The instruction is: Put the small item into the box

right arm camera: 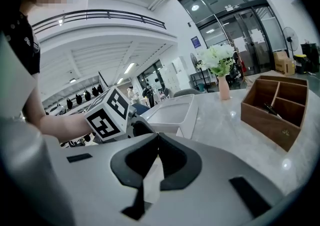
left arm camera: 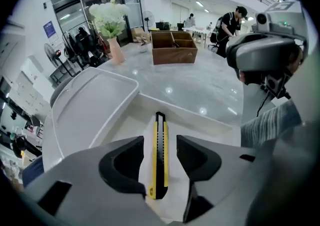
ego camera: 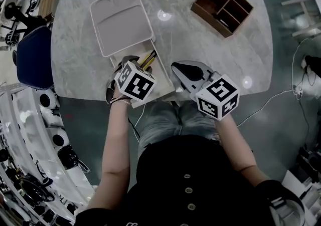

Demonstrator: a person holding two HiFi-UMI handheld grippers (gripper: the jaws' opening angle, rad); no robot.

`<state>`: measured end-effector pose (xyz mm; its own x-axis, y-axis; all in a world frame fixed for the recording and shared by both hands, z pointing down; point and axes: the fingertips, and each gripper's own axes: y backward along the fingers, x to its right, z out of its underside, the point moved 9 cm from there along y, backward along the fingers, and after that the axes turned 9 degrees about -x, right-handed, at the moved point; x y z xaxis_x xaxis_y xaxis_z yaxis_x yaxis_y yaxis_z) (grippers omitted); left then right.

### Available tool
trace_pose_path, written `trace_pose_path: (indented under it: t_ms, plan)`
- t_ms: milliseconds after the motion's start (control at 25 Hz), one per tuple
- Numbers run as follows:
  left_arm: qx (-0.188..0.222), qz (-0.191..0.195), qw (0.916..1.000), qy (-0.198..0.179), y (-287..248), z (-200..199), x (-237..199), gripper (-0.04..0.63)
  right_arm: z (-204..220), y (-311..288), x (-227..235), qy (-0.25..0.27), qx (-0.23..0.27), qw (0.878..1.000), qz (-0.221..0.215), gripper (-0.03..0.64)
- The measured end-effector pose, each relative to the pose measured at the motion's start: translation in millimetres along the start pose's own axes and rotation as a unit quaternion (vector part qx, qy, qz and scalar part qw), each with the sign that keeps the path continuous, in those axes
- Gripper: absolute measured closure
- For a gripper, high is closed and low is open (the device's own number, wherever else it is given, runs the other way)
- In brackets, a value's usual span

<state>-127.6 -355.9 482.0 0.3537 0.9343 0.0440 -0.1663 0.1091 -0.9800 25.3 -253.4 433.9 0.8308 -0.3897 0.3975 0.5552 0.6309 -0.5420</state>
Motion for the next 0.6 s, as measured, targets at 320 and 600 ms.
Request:
trace_pose_path:
  t_ms: [320,600]
  plan:
    - [0.113,0.036,0.9877,0.101,44,15,-6,0.384,-24,1,-9,0.033,0.014,0.999,-0.012,0.614]
    - [0.267,0.067,0.9421,0.191,87,27,-17,0.529,-47,7,-16,0.071,0.027,0.997,-0.035,0.615]
